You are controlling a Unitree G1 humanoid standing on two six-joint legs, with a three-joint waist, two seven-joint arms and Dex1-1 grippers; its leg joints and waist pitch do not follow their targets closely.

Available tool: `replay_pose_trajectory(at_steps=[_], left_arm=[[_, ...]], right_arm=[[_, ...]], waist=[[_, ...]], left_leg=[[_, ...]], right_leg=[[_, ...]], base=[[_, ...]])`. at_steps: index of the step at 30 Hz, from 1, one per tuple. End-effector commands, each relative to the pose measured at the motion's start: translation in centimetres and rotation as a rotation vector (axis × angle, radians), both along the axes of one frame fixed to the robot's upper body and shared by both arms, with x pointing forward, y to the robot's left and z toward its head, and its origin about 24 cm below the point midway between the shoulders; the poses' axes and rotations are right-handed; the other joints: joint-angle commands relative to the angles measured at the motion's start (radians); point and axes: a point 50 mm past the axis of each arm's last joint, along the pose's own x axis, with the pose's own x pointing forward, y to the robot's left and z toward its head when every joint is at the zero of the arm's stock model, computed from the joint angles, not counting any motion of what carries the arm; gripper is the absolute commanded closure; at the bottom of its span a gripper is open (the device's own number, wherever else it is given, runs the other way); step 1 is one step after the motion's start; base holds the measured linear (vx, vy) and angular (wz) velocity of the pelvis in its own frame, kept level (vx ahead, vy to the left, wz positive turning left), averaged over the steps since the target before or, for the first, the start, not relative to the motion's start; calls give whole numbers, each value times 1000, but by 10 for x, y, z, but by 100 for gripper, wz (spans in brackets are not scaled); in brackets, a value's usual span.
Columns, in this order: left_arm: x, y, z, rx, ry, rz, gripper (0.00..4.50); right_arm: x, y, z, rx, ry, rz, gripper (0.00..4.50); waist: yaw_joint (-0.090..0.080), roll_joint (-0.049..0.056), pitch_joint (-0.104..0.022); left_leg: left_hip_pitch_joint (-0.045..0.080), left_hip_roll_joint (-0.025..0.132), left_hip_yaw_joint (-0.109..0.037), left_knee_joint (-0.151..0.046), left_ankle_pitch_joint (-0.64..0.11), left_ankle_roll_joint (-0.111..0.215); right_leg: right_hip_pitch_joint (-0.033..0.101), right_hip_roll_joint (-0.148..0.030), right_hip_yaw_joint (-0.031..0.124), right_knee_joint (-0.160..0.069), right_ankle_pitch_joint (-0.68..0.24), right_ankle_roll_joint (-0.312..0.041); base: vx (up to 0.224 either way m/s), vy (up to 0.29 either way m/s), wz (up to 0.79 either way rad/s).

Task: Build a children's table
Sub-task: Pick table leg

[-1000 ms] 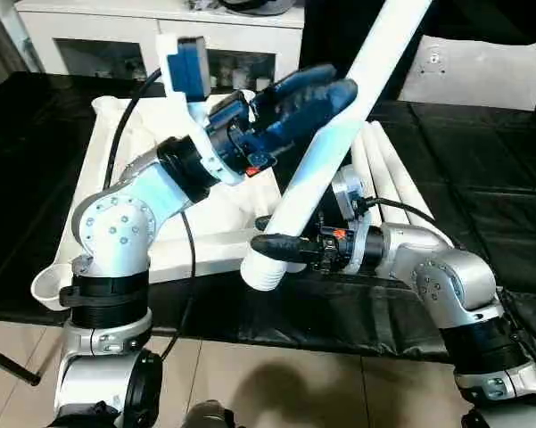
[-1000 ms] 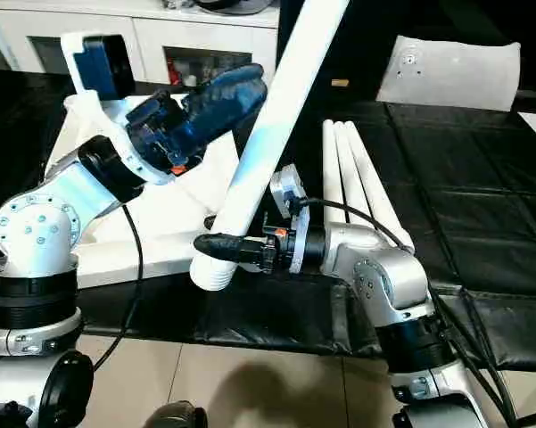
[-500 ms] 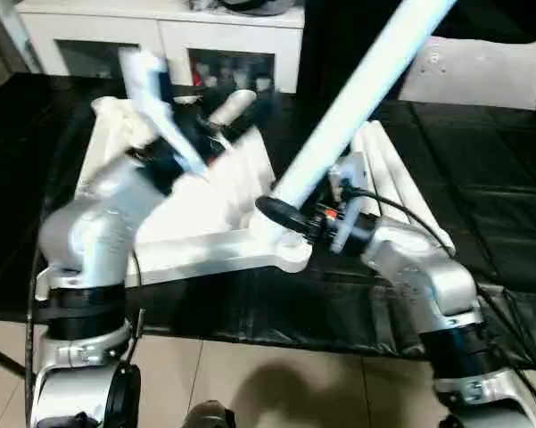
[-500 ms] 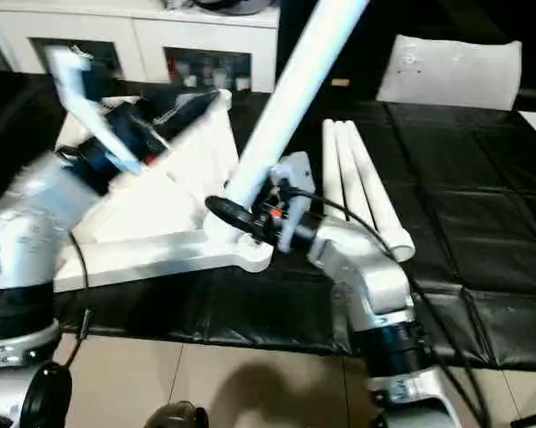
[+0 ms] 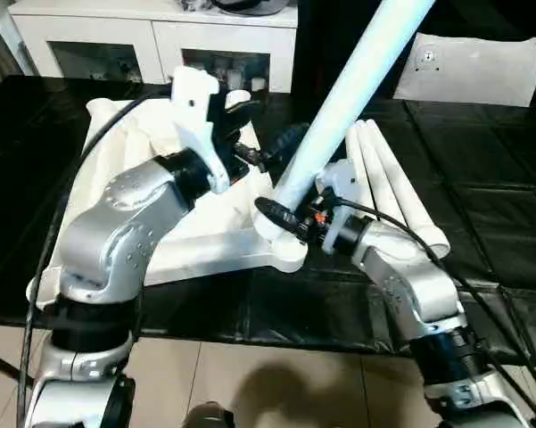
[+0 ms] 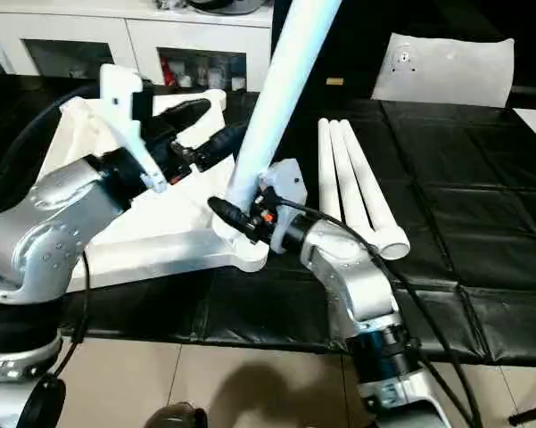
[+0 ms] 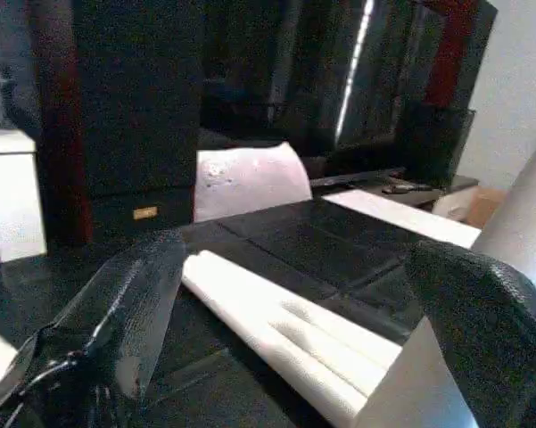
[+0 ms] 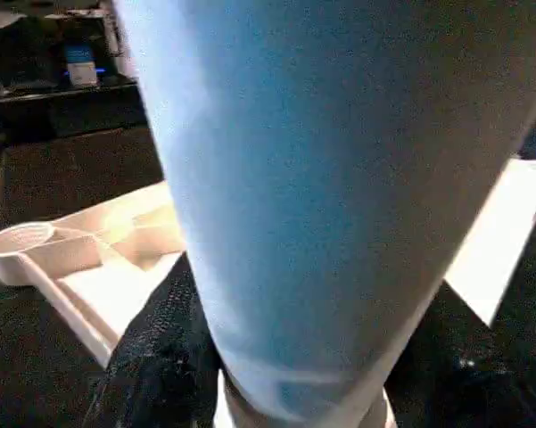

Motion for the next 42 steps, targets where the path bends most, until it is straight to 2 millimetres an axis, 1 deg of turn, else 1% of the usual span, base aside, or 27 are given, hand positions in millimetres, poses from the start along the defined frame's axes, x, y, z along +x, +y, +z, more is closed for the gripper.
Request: replay_pose_trajectory(at_steps=[1,2,3,4,7,9,10,11,12,15,19,20,22,25,26,27,28,29,30,32,33,34,35,36,37,38,42], left_arm=[[4,10,-12,18,32,90,0],[6,19,-18,29,37,150,0],[6,22,-20,34,39,170,0],[6,36,-30,59,53,252,0],[0,49,-43,96,71,303,0],[-5,52,-49,117,83,307,0],[-11,57,-56,134,101,324,0],[-11,57,-56,134,101,324,0],[-15,59,-61,144,112,336,0],[-24,64,-71,155,130,360,0],[-39,67,-87,109,158,456,0],[-41,67,-91,98,171,471,0],[-44,65,-95,88,182,480,0],[-45,63,-100,90,192,484,0],[-45,63,-100,90,192,484,0],[-46,62,-101,92,194,485,0],[-46,62,-101,92,195,487,0],[-46,62,-102,93,196,489,0],[-46,62,-102,93,196,490,0],[-45,63,-100,99,179,520,0],[-45,65,-100,109,165,542,0],[-45,66,-99,116,156,555,0],[-46,67,-101,103,172,574,0],[-46,67,-101,103,172,574,0],[-47,67,-101,97,177,577,0],[-48,66,-102,114,171,574,0],[-51,65,-104,134,165,579,0]], right_arm=[[3,-6,3,7,-22,-78,257],[2,-9,3,3,-25,-105,257],[2,-10,3,1,-26,-115,257],[-1,-14,1,-5,-23,-160,257],[-5,-20,1,11,-26,-240,257],[-6,-24,0,10,-39,-277,257],[-7,-28,-1,-1,-48,-347,257],[-7,-28,-1,-1,-48,-347,257],[-8,-32,-2,-11,-53,-393,257],[-13,-38,-11,-12,45,-434,257],[-24,-50,-22,-41,114,-430,257],[-26,-52,-24,-35,123,-438,257],[-28,-53,-24,-11,140,-452,257],[-29,-55,-24,-10,138,-466,257],[-29,-55,-24,-10,138,-466,257],[-30,-55,-23,-7,136,-476,257],[-30,-55,-22,8,135,-480,257],[-31,-55,-21,22,134,-484,257],[-31,-55,-21,23,131,-487,257],[-29,-59,-13,37,75,-560,257],[-30,-60,-13,32,75,-579,257],[-30,-61,-13,26,80,-587,257],[-30,-63,-16,33,112,-606,257],[-30,-63,-16,33,112,-606,257],[-31,-64,-17,36,118,-612,257],[-31,-66,-18,24,120,-623,257],[-32,-70,-19,-11,122,-657,257]], waist=[[-11,16,-71],[-11,20,-72],[-12,19,-72],[-13,21,-72],[-17,22,-75],[-19,25,-74],[-21,29,-72],[-25,26,-70],[-29,28,-68],[-35,25,-64],[-33,19,-62],[-31,20,-62],[-33,19,-60],[-35,17,-57],[-36,18,-57],[-40,8,-58],[-40,14,-58],[-42,10,-58],[-41,12,-59],[-42,9,-60],[-42,4,-59],[-43,4,-60],[-44,-2,-60],[-43,2,-60],[-45,3,-59],[-46,-2,-58],[-47,-2,-58]], left_leg=[[30,56,-21,-75,-223,-57],[31,54,-20,-74,-227,-59],[31,55,-21,-75,-230,-61],[30,55,-22,-76,-229,-66],[29,54,-23,-76,-219,-67],[29,55,-24,-78,-222,-68],[29,54,-23,-79,-232,-69],[29,56,-24,-81,-247,-74],[33,55,-23,-82,-274,-76],[33,53,-22,-84,-298,-72],[28,58,-23,-85,-290,-62],[29,57,-22,-84,-287,-62],[29,53,-21,-84,-313,-57],[30,54,-23,-86,-327,-61],[30,55,-23,-87,-326,-61],[29,55,-22,-87,-317,-59],[29,55,-23,-87,-311,-59],[27,55,-22,-87,-308,-57],[29,55,-22,-86,-304,-56],[27,54,-21,-85,-279,-51],[26,54,-20,-85,-264,-48],[25,53,-19,-84,-255,-46],[25,53,-18,-84,-251,-43],[25,52,-18,-83,-247,-42],[27,52,-18,-83,-257,-44],[26,52,-17,-83,-262,-43],[25,53,-18,-84,-267,-44]], right_leg=[[31,-76,44,-76,-21,-181],[31,-76,44,-77,-25,-176],[31,-76,45,-78,-27,-166],[31,-75,45,-78,-23,-157],[32,-74,43,-75,8,-148],[30,-74,43,-74,9,-154],[28,-72,43,-76,-2,-156],[28,-74,43,-77,-18,-157],[24,-74,44,-81,-57,-158],[24,-73,48,-86,-106,-153],[26,-74,49,-89,-96,-142],[24,-74,49,-90,-98,-140],[21,-76,51,-96,-158,-131],[17,-76,52,-102,-213,-118],[16,-75,52,-102,-210,-116],[17,-73,52,-101,-196,-114],[16,-73,52,-98,-186,-116],[16,-73,52,-98,-180,-117],[16,-74,52,-98,-175,-117],[16,-74,51,-95,-152,-119],[18,-72,52,-96,-137,-116],[20,-72,51,-94,-128,-112],[20,-72,52,-95,-128,-109],[20,-74,52,-94,-130,-109],[18,-73,51,-96,-149,-108],[18,-73,52,-98,-156,-108],[18,-74,52,-99,-180,-97]], base=[[0,0,0],[0,0,0],[0,0,0],[0,0,0],[0,0,0],[0,0,0],[0,0,0],[0,0,0],[0,0,0],[0,0,0],[0,0,0],[0,0,0],[0,0,0],[0,0,0],[0,0,0],[0,0,0],[0,0,0],[0,0,0],[0,0,0],[0,0,0],[0,0,0],[0,0,0],[0,0,0],[0,0,0],[0,0,0],[0,0,0],[0,0,0]])
